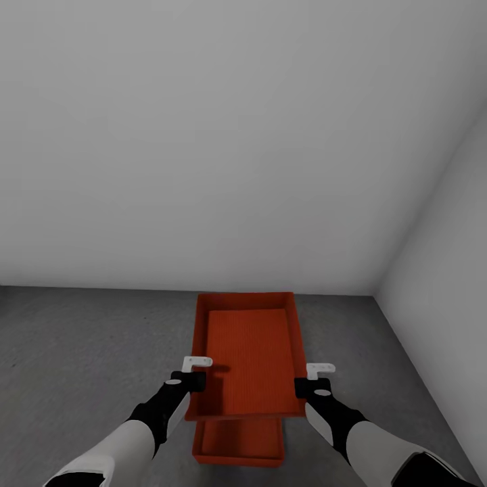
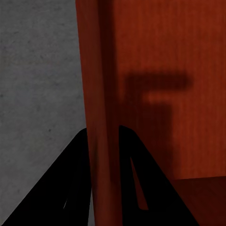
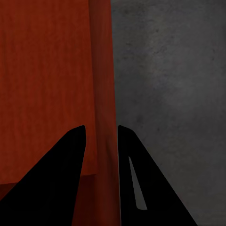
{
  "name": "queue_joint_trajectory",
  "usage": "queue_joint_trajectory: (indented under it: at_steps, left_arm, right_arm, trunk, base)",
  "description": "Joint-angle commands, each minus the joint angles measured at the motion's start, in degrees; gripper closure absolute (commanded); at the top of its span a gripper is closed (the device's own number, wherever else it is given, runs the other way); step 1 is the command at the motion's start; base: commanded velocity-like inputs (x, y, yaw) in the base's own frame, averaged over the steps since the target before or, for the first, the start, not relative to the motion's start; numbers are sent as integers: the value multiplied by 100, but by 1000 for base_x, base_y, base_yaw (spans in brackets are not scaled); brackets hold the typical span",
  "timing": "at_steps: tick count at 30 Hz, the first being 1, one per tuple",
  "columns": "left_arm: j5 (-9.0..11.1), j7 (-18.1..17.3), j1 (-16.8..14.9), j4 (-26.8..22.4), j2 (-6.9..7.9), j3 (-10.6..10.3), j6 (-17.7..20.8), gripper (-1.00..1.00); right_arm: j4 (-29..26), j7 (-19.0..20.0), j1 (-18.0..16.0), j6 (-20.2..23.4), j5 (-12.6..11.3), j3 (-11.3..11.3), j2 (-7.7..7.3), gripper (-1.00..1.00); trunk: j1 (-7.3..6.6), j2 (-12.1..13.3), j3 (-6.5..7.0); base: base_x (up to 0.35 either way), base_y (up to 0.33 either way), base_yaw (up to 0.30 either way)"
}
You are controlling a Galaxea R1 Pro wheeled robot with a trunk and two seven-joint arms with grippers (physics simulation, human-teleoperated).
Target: Move the two storage containers from the living room to the garage. In the garage, place one container on the floor and stack the other container on top of it (either order is fine).
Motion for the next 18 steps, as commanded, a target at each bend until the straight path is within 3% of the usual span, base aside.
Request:
queue_joint_trajectory:
  at_steps: [1, 18]
  left_arm:
    - [50, 36, 3, 71, -19, -171, 27, 100]
    - [47, 43, 3, 79, -22, -171, 17, 100]
  right_arm:
    - [-6, -133, -10, -17, 59, -10, 3, 100]
    - [-6, -130, -10, -17, 59, -10, 5, 100]
  trunk:
    - [23, -46, -24]
    - [397, -728, -329]
  base:
    - [0, 0, 0]
    - [0, 0, 0]
